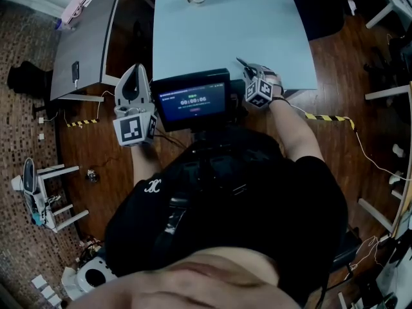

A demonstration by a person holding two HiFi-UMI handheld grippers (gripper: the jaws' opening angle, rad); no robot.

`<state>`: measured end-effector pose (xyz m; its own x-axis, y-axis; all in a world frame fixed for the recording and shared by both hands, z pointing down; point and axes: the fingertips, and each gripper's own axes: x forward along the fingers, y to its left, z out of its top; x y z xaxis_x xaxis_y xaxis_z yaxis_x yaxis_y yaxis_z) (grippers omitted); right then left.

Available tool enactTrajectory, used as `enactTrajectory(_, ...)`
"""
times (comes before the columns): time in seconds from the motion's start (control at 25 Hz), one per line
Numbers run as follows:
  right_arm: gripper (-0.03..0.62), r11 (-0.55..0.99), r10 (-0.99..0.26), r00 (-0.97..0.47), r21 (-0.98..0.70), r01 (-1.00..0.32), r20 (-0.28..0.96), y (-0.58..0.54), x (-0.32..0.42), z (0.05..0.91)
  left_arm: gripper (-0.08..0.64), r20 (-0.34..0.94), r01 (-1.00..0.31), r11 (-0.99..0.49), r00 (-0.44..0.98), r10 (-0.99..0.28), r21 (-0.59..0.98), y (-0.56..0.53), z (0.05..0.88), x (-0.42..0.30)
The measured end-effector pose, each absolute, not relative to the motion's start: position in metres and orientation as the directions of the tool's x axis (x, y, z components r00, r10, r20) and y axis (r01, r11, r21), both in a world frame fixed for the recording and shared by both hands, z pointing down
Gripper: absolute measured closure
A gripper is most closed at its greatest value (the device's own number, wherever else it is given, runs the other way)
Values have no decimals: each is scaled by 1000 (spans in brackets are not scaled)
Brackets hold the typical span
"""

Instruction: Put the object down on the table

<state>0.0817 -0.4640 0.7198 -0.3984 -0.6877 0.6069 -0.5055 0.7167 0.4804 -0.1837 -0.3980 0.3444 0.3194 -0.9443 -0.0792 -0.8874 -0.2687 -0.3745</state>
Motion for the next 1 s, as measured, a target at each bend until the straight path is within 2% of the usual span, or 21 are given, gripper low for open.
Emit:
enactTrajectory(0.28,567,733,-661,-385,442,-518,645,-471,81,735,548,-72,-882,-283,333,-940,-377,-398,347,-177)
enactTrajectory(0.32,552,739,-651,-394,425,-522,649,-470,81,736,548,-67,-882,-286,333,-940,-374,-397,346,-176)
enactTrajectory(0.44,416,750,-628,-422,364,-552,654,-470,81,736,548,-72,-883,-285,334,-940,-373,-398,348,-178)
enactTrajectory(0.6,365,737,-638,-463,314,-598,615,-471,82,720,548,-68,-885,-299,344,-937,-358,-399,349,-174)
enactTrajectory(0.76,364,669,-706,-505,233,-706,498,-478,91,678,548,-77,-884,-303,351,-933,-355,-401,351,-175)
enactTrajectory(0.92,362,520,-830,-471,110,-847,299,-492,121,614,548,-85,-878,-318,370,-925,-357,-404,350,-173)
enactTrajectory(0.96,371,483,-857,-451,87,-871,249,-494,130,597,548,-87,-878,-321,372,-924,-354,-404,350,-172)
enactTrajectory(1.0,416,451,-880,-429,79,-889,204,-493,140,579,548,-88,-878,-324,375,-923,-352,-404,351,-170)
